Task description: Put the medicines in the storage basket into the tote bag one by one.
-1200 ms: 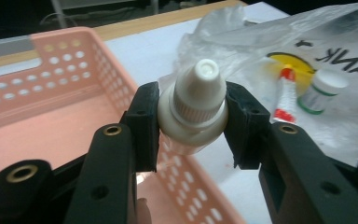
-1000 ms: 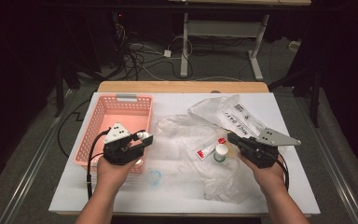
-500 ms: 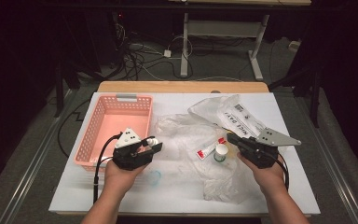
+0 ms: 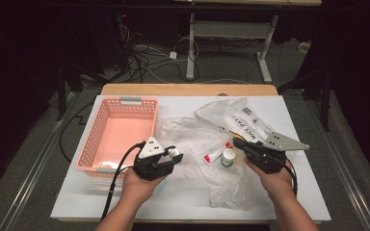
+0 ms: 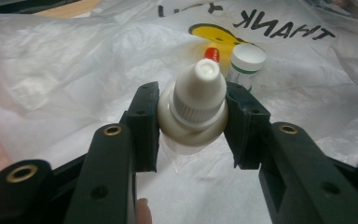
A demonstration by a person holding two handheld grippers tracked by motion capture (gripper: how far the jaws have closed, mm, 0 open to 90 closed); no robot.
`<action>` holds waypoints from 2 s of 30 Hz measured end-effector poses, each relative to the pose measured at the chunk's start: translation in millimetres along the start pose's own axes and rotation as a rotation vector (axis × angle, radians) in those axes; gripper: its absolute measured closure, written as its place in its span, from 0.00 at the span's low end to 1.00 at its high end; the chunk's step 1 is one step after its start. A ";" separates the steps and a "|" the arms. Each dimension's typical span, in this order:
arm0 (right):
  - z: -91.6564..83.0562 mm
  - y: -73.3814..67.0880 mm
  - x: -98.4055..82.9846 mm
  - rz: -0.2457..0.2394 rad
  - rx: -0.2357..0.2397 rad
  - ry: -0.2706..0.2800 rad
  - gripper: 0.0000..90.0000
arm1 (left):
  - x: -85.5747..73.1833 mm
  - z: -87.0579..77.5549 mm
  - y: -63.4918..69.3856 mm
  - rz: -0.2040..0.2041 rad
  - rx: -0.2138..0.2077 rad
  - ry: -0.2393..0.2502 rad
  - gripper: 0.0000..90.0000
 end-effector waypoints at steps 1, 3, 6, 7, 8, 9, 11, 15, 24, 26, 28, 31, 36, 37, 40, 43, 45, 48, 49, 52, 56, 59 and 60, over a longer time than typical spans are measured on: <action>0.0 -0.1 0.1 0.000 0.001 0.000 1.00 | 1.3 3.1 1.4 0.003 -0.001 -0.003 0.64; -0.5 -0.5 0.5 0.000 0.001 0.001 1.00 | 4.4 10.0 5.1 0.014 0.004 -0.010 0.64; -0.7 -0.6 0.6 0.001 0.001 0.002 1.00 | 10.7 22.1 9.0 0.023 0.008 -0.015 0.64; -0.3 -0.5 0.4 0.002 0.001 0.002 1.00 | 12.9 26.6 9.9 0.022 0.005 -0.016 0.64; 0.0 -0.6 0.2 0.003 0.002 0.000 1.00 | 15.3 31.3 10.5 0.024 0.004 -0.018 0.64; 0.2 -0.8 0.2 0.004 0.002 -0.001 1.00 | 17.8 36.4 11.1 0.025 0.000 -0.022 0.64; 0.4 -1.1 0.4 0.004 0.003 -0.001 1.00 | 22.9 46.3 12.0 0.037 0.008 -0.032 0.64; 0.3 -0.5 0.3 0.002 0.002 0.001 1.00 | 33.2 63.3 10.3 0.046 0.020 -0.040 0.64; 1.2 -0.4 1.2 0.007 0.003 0.005 1.00 | 49.5 97.9 4.1 0.045 0.039 -0.063 0.64; 1.7 0.2 1.2 0.004 0.001 0.006 1.00 | 52.9 106.2 3.8 0.048 0.037 -0.066 0.64; 1.4 0.7 1.2 0.004 0.004 0.008 1.00 | 56.7 114.4 4.5 0.056 0.047 -0.068 0.64; 0.4 1.9 1.3 0.011 0.000 0.010 1.00 | 62.7 126.5 5.4 0.061 0.050 -0.065 0.64; -0.2 3.1 1.0 0.012 0.001 0.013 1.00 | 70.9 144.9 6.2 0.046 0.053 -0.051 0.64; -0.3 3.2 1.0 0.013 0.001 0.013 1.00 | 71.6 148.5 6.3 0.043 0.050 -0.056 0.64; -0.5 3.7 0.8 0.017 0.001 0.014 1.00 | 71.1 159.2 8.8 0.039 0.044 -0.056 0.64; -0.6 4.3 0.6 0.018 0.002 0.016 1.00 | 69.1 166.1 9.7 0.031 0.040 -0.059 0.64; -0.6 4.6 0.4 0.019 0.002 0.015 1.00 | 67.9 169.0 9.3 0.033 0.043 -0.063 0.64; -0.6 4.8 0.2 0.021 0.002 0.013 1.00 | 67.8 170.2 8.3 0.021 0.042 -0.053 0.63; -0.7 4.8 0.1 0.021 0.002 0.013 1.00 | 68.4 169.3 8.2 0.019 0.042 -0.052 0.59; -1.1 5.2 0.1 0.020 0.001 0.015 1.00 | 70.0 163.7 8.9 0.017 0.032 -0.054 0.51; -1.1 5.6 -0.4 0.017 0.001 0.013 1.00 | 68.2 152.8 11.3 0.032 0.011 -0.074 0.45; -1.5 5.7 -0.3 0.017 -0.002 0.013 1.00 | 63.6 142.1 14.6 0.036 -0.007 -0.072 0.42; -1.6 5.7 -0.3 0.017 -0.002 0.013 1.00 | 61.5 138.2 16.1 0.045 -0.008 -0.068 0.41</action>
Point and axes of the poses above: each handheld gripper's, and its own axes: z roughly forward along the jaws, x roughly out of its top, y roughly to its right, the point moved 2 cm from there along z, roughly forward along the jaws, and after that the axes turned 9 degrees about -y, right-handed, at the moved point
